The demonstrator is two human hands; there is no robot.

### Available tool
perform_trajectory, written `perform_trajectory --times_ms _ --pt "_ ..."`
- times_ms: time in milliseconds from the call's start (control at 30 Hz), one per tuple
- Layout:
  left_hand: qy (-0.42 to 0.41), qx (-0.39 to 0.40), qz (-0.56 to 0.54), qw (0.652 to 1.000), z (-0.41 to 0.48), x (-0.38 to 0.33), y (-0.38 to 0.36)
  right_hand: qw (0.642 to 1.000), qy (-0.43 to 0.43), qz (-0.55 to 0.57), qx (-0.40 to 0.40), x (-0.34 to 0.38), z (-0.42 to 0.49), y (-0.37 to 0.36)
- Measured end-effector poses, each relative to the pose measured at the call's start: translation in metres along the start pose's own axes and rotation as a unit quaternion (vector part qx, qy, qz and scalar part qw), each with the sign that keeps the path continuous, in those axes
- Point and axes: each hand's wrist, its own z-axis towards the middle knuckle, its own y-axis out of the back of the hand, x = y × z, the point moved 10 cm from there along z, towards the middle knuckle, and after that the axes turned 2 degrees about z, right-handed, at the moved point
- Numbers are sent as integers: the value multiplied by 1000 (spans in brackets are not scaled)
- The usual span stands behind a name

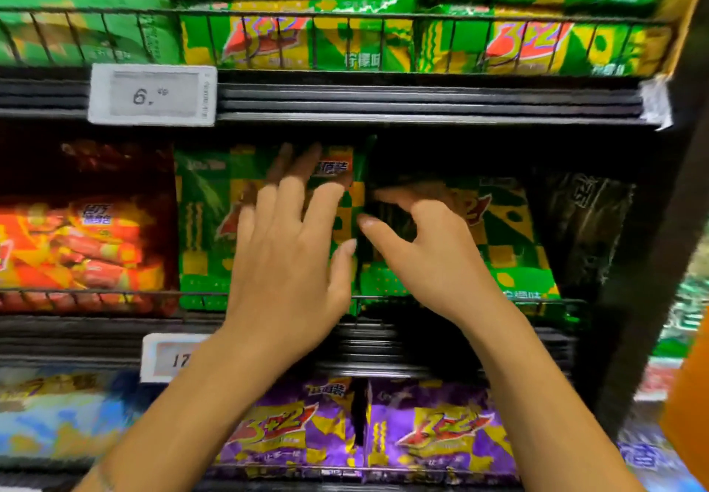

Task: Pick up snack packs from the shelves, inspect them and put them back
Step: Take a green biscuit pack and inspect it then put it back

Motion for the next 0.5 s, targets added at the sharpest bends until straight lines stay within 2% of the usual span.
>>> perform_trajectory --times_ms 100,167,233,367,500 --pt "4 3 11 1000 19 -11 1 998 -20 3 -60 -18 -1 37" --pt "44 10 -5 999 35 -3 1 994 -64 -12 -93 -38 -3 59" --pt "85 72 -41 993 46 7 -16 988 -104 -25 -113 -58 -8 75" --pt "37 149 -36 988 45 3 -54 978 -155 -82 -108 -80 -13 84" --pt "23 139 7 990 39 5 -60 968 -227 -85 -64 -104 -14 79"
